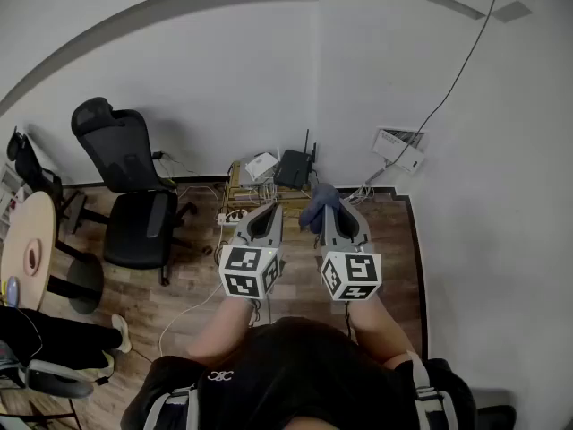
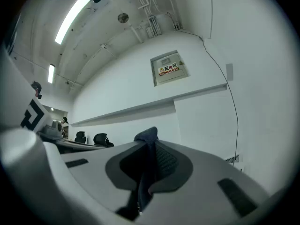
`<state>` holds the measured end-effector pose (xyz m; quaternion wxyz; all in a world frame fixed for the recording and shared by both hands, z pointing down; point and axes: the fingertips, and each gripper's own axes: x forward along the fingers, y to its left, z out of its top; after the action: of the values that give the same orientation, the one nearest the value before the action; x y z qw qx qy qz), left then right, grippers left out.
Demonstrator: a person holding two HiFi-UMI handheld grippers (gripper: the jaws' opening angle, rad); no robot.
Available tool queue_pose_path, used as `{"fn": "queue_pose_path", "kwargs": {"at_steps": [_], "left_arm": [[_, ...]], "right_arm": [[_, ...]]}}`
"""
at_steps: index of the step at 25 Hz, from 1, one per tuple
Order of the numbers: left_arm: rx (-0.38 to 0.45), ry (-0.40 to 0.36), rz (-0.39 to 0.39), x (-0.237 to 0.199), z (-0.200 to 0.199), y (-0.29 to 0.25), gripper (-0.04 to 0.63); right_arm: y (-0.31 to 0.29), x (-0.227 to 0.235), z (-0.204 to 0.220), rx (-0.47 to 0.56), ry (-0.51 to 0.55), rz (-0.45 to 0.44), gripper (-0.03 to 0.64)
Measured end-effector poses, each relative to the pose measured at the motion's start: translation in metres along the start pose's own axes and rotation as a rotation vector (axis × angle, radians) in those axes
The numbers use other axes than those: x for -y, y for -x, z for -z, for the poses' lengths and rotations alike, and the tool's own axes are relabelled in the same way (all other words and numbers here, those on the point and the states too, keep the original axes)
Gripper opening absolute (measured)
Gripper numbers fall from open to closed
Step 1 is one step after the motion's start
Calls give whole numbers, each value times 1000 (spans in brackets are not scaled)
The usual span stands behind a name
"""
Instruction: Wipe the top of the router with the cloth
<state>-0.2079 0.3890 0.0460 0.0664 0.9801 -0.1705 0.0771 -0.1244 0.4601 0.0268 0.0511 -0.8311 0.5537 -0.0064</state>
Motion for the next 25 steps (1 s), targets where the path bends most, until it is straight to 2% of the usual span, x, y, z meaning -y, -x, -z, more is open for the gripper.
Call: {"fn": "queue_pose_path", "kwargs": {"at_steps": [9, 25], "left_arm": [[-7, 1, -16, 12, 3, -5, 0], [-30, 15, -54, 51, 26, -22, 0]], "right_arm": [[5, 15, 0, 6, -51, 3, 5], [22, 42, 15, -14, -35, -78, 6]]}}
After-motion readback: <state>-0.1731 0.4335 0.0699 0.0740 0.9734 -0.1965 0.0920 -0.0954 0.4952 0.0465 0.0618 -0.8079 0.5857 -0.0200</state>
